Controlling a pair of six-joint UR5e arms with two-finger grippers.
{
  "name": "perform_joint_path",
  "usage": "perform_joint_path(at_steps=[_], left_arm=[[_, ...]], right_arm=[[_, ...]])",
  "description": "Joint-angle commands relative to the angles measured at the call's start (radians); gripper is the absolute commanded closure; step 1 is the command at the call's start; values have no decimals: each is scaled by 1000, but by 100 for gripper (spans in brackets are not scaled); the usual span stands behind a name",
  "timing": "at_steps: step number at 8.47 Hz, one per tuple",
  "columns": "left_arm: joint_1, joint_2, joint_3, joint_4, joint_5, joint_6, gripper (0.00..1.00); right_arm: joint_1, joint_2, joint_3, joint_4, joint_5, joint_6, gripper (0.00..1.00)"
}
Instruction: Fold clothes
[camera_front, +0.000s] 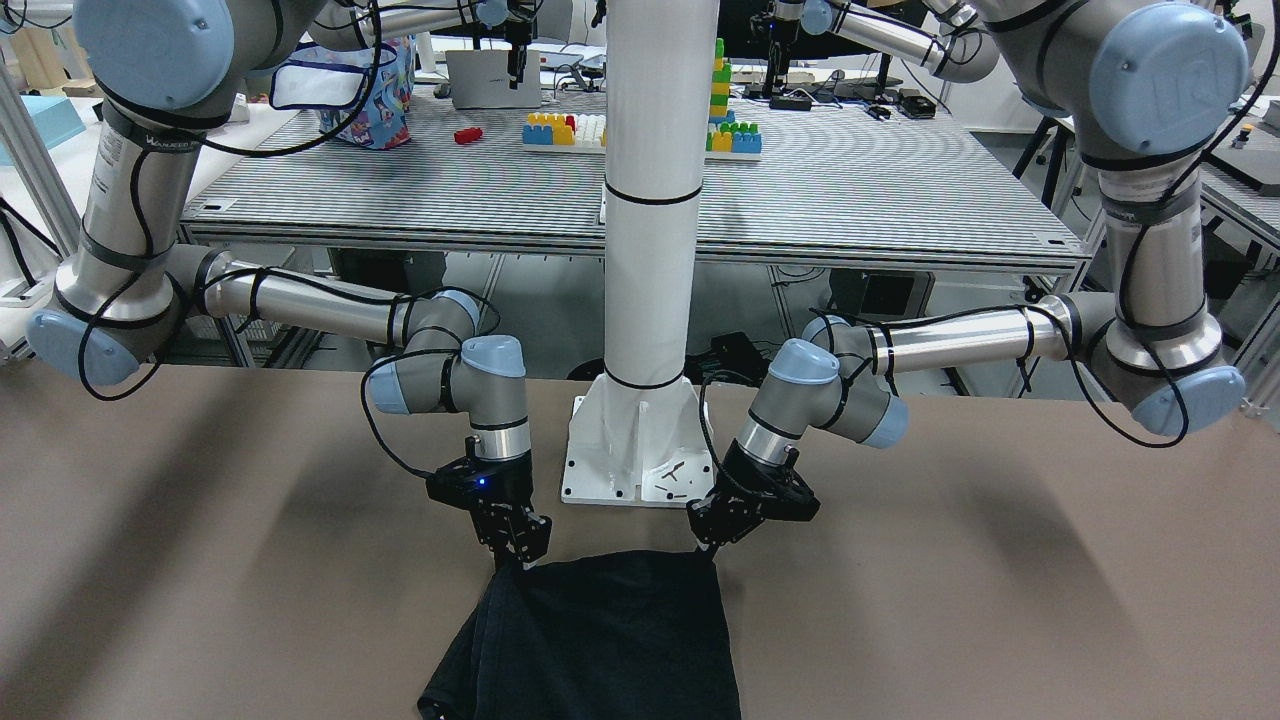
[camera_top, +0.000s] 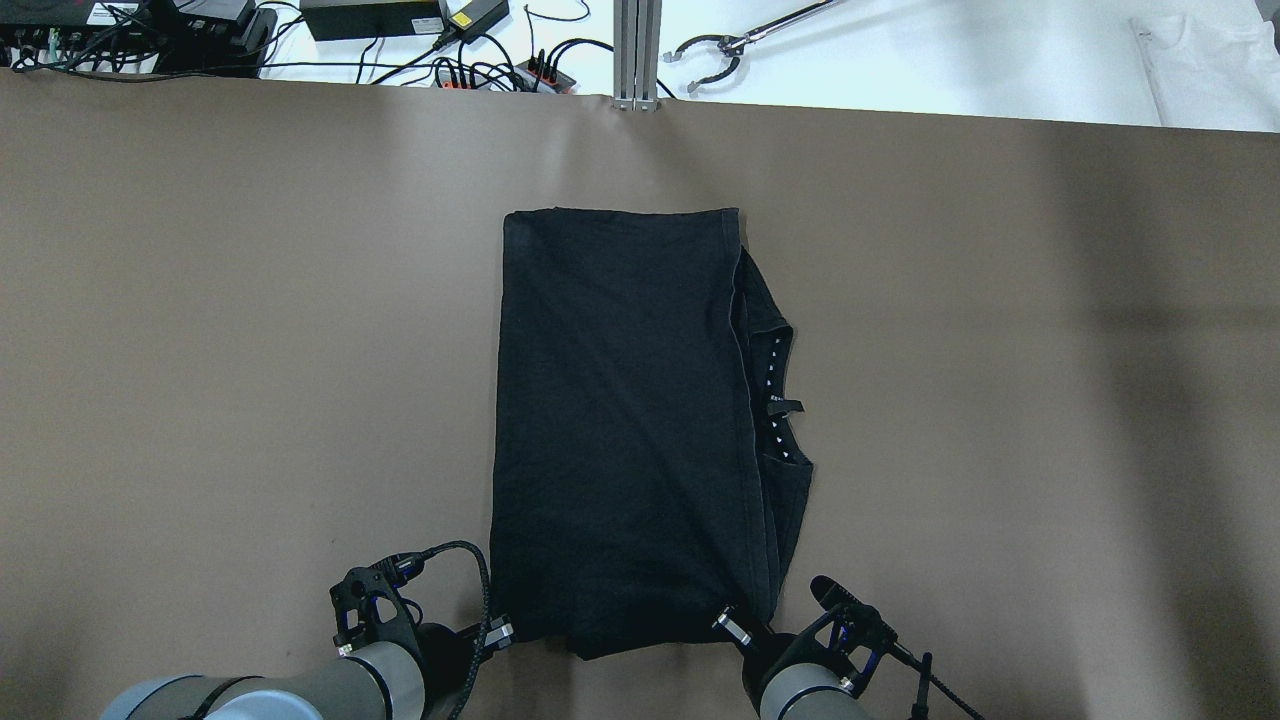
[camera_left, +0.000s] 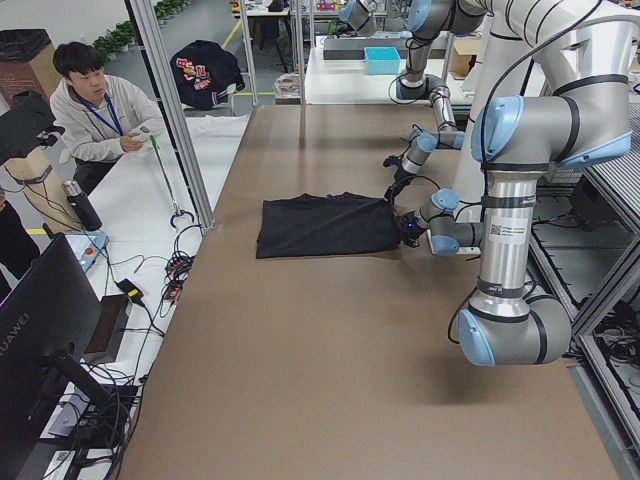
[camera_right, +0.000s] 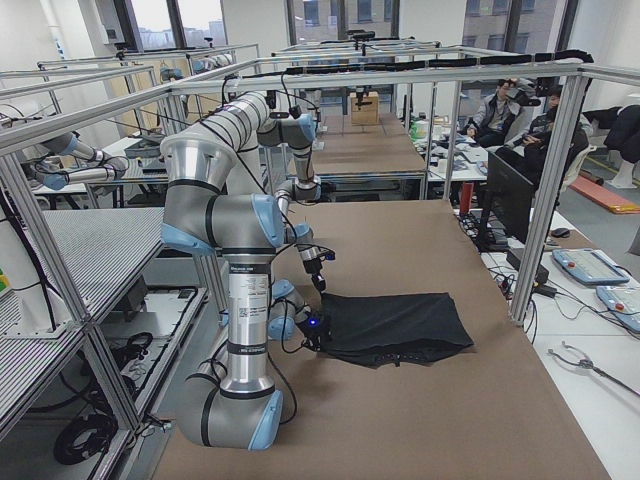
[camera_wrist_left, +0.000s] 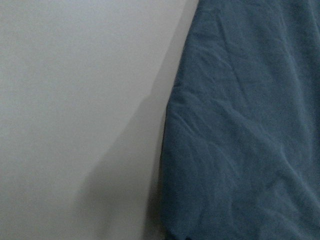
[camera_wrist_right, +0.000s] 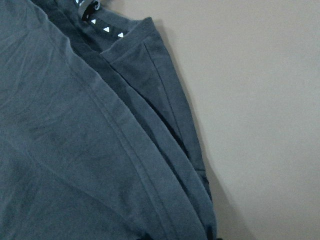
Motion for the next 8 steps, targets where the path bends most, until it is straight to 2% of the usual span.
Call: perform_joint_path(at_steps=[1,2,3,5,6,8], left_arm=[[0,0,0,0,0,0,100],[0,0,0,0,0,0,100],[0,0,-2,0,0,0,100],[-9,0,-18,0,-3,9,100],[-11,3,-61,0,-8,20,100],[-12,73,-215,33,-23,38,100]], right_arm=[[-1,2,-5,0,-5,24,77],[1,2,-5,0,-5,25,94],[1,4,-2,0,-5,25,100],[10,4,38,0,-5,21,100],[10,2,116,-2,-3,21,100],[5,22,226,-160,3,21,100]])
